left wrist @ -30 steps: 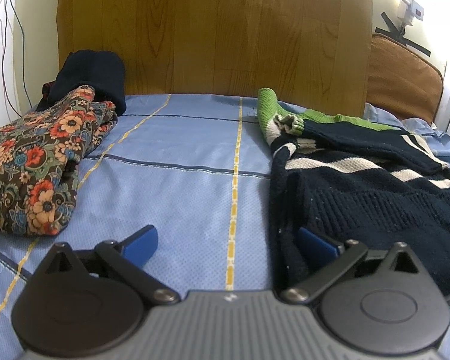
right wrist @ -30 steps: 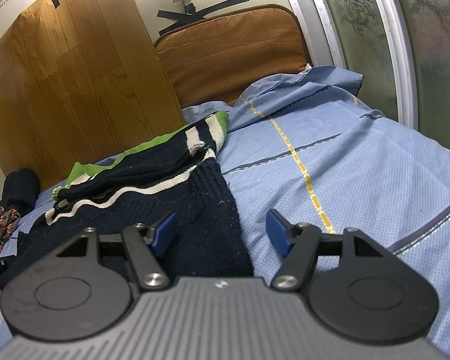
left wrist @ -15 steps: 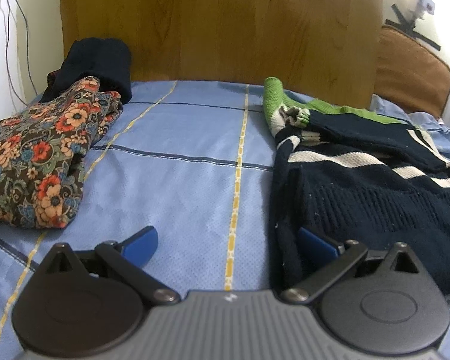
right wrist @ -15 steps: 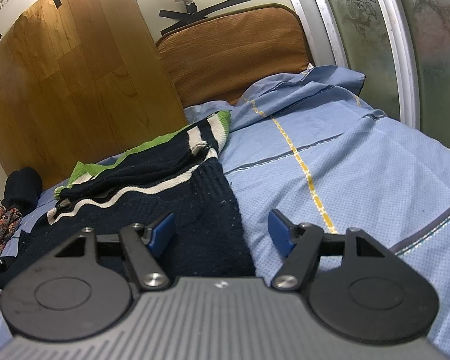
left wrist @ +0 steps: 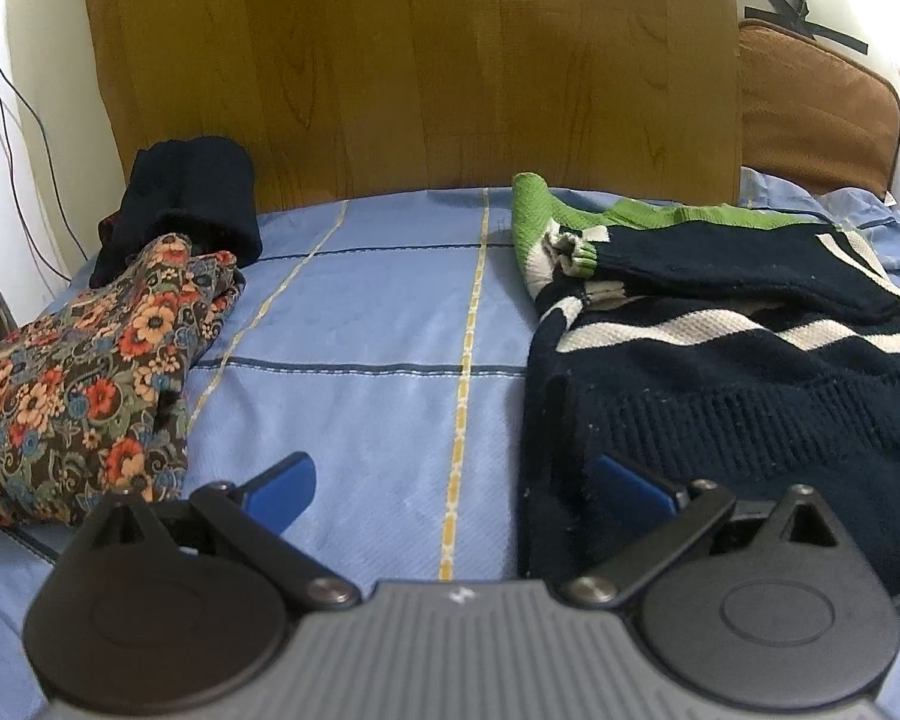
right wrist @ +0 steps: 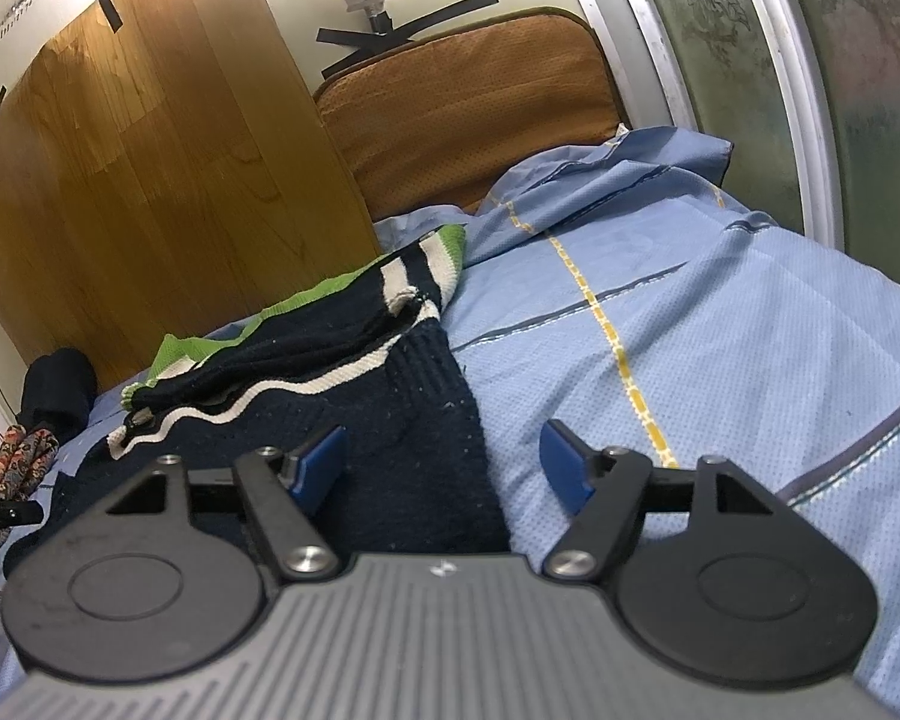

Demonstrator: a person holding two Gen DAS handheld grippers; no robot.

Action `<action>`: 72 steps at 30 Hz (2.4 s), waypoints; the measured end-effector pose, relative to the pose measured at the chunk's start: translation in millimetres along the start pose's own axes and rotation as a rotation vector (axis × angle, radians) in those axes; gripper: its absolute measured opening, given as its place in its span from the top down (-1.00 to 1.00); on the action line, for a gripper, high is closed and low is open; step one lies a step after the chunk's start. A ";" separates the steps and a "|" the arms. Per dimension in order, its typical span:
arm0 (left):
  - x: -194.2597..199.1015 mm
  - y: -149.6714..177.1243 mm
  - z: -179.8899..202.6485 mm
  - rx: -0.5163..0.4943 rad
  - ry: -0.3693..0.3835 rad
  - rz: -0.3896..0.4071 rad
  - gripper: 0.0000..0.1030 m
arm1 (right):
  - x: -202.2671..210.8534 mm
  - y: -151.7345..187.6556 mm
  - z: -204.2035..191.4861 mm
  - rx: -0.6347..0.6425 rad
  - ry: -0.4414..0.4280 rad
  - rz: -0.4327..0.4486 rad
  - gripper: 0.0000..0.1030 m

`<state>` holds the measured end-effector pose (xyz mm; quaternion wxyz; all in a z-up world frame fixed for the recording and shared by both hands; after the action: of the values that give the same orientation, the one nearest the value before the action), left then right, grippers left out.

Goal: Fold small clothes

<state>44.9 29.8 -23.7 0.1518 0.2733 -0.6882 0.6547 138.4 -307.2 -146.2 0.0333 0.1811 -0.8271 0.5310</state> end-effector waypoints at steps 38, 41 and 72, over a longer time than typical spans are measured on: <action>-37.6 -12.4 11.6 -0.001 0.252 -0.077 0.47 | -30.4 -26.5 -8.0 0.249 -0.089 -0.126 0.58; -31.0 -11.6 10.9 -0.008 0.247 -0.035 0.74 | -29.6 -25.5 -13.6 0.296 -0.081 -0.104 0.74; -19.6 -3.7 -52.8 0.178 0.235 -0.101 -0.10 | 0.5 -40.2 33.5 -0.117 -0.116 -0.090 -0.05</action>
<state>54.9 85.3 -26.7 0.2394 0.2413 -0.5903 0.7321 155.9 -352.0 -125.8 0.0198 0.2461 -0.8484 0.4683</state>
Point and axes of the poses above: each gripper's, at about its wrist camera, not at the fingertips, and x roughly against the way its jaws point, z to its right, y to its underside, the point moved 3 cm from there along -x, roughly the way its jaws point, and after that the axes turned 6 degrees about z, right-handed, at the moved point
